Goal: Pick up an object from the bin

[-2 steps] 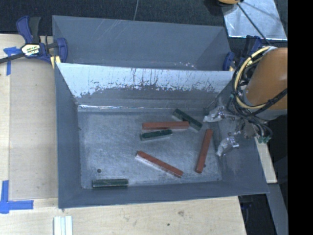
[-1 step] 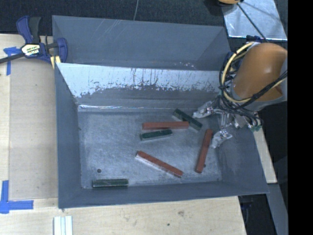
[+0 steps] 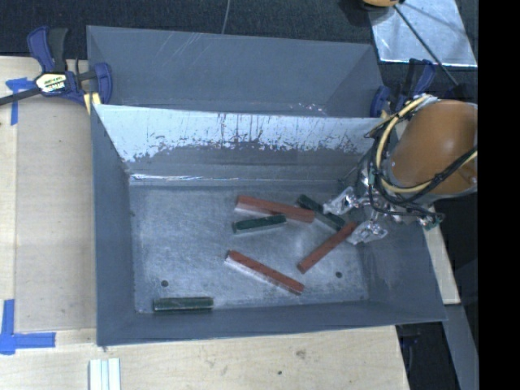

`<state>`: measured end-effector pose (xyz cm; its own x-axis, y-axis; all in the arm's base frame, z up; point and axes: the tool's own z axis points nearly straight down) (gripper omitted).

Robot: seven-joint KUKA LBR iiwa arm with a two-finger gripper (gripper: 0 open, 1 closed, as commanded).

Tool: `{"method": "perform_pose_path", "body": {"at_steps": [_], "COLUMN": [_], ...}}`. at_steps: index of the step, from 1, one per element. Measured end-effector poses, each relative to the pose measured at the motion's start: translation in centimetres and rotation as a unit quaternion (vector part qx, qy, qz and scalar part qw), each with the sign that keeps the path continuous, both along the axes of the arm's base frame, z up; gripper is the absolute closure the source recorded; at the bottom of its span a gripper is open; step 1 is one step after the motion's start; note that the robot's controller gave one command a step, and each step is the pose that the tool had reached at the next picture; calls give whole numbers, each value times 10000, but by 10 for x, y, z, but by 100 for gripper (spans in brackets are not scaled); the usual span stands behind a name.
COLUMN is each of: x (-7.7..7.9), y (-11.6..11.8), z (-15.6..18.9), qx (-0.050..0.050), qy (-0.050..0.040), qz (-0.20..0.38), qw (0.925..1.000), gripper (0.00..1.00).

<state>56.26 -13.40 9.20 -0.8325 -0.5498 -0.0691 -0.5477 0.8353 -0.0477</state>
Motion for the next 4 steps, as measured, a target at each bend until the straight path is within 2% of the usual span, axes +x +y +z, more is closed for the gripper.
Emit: {"method": "perform_pose_path", "body": {"at_steps": [1, 2, 3, 4], "x": [-8, -1, -9, -2], "y": [-7, -1, -7, -1], "z": [-5, -1, -6, -1], "qx": [-39, -4, -45, -7], "qy": [158, 26, 174, 42], "qz": [-12, 9, -1, 9], "qw": [9999, 10000, 9998, 10000], "gripper": [0, 100, 0, 100]}}
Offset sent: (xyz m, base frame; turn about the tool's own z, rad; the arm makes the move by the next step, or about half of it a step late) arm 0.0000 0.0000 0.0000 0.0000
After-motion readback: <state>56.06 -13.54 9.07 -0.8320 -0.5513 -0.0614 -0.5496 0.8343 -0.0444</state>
